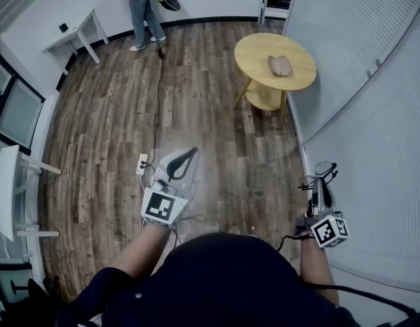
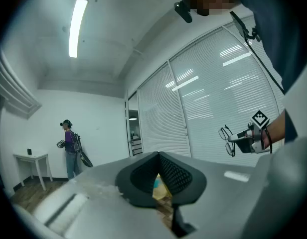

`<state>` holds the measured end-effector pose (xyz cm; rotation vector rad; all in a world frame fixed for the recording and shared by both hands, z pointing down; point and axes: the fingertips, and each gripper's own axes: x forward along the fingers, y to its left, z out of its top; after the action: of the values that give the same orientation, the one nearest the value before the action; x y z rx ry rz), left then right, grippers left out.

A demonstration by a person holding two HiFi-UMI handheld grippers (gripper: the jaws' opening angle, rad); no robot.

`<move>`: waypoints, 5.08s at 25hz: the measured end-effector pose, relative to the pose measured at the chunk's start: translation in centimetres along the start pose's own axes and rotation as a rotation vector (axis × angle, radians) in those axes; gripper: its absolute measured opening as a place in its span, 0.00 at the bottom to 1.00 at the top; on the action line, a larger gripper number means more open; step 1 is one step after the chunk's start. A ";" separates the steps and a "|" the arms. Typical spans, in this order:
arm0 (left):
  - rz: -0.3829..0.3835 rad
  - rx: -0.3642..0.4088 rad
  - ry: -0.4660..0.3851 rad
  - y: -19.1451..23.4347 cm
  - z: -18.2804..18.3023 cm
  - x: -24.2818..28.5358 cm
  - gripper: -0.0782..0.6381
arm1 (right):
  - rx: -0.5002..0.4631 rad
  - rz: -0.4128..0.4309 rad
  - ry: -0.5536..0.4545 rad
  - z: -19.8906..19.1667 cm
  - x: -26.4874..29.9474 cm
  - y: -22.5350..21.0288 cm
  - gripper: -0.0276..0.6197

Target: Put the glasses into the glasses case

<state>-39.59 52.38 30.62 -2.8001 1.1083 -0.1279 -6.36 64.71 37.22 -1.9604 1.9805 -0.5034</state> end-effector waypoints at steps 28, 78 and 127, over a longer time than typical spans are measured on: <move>-0.127 0.037 0.008 -5.5 -1.4 15.6 0.12 | -0.019 0.063 0.071 1.1 5.2 -9.0 0.08; -0.101 -0.005 0.033 13.6 -0.1 59.8 0.12 | 0.038 0.230 0.238 9.7 52.4 -21.6 0.08; -0.167 -0.008 0.097 27.2 -4.7 84.2 0.12 | 0.104 0.233 0.528 7.5 80.1 -27.2 0.08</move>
<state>2.65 -25.46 33.88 -2.9188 0.8939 -0.2784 19.94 -15.69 45.11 -1.6160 2.3876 -1.1262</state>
